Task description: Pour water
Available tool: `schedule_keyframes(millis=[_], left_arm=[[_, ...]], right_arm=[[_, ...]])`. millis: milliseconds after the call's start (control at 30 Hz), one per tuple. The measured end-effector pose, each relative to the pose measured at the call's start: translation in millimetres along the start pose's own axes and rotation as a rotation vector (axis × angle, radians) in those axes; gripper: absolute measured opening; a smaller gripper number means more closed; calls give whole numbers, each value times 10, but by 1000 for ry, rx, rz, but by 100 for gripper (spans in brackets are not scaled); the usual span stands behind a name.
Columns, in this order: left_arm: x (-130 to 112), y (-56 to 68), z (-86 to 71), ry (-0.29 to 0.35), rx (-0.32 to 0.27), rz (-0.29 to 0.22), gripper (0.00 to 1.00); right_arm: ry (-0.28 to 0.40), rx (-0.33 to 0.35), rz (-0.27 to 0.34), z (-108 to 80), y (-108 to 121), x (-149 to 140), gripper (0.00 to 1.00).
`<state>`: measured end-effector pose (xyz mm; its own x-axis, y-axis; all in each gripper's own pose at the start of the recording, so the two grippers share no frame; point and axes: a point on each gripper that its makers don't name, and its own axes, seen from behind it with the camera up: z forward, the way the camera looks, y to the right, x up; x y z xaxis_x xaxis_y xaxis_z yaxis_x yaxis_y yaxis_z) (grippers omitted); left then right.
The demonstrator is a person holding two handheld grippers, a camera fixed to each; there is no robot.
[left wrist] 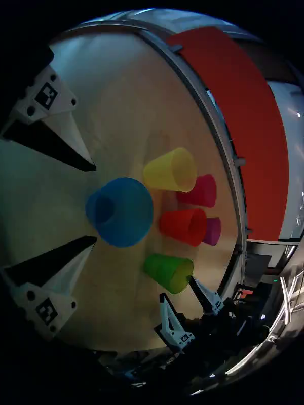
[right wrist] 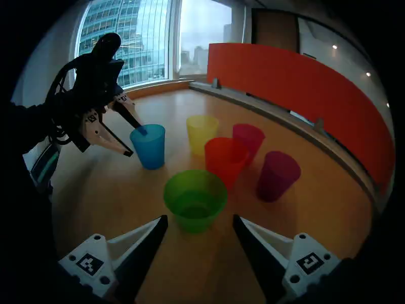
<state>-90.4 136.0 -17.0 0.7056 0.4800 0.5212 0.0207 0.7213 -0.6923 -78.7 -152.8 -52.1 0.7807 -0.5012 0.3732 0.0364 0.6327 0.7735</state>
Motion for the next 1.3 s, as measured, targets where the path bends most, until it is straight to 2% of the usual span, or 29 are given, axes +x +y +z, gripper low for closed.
schedule_keyframes(millis=[300,567,900,1167,1300], left_arm=[[-133,-55,-214,4,35,-28,96],[-118,-103,-397,54,93,-51,96],[33,-241,-687,203,198,-132,95],[99,-391,-861,323,316,-172,95],[197,-468,-1004,395,371,-187,95]], right_arm=[[2,-41,2,-283,58,-118,100],[34,-100,14,-456,158,-118,100],[111,-202,65,-624,309,-33,100],[183,-335,100,-791,553,91,100],[233,-402,119,-885,665,191,100]])
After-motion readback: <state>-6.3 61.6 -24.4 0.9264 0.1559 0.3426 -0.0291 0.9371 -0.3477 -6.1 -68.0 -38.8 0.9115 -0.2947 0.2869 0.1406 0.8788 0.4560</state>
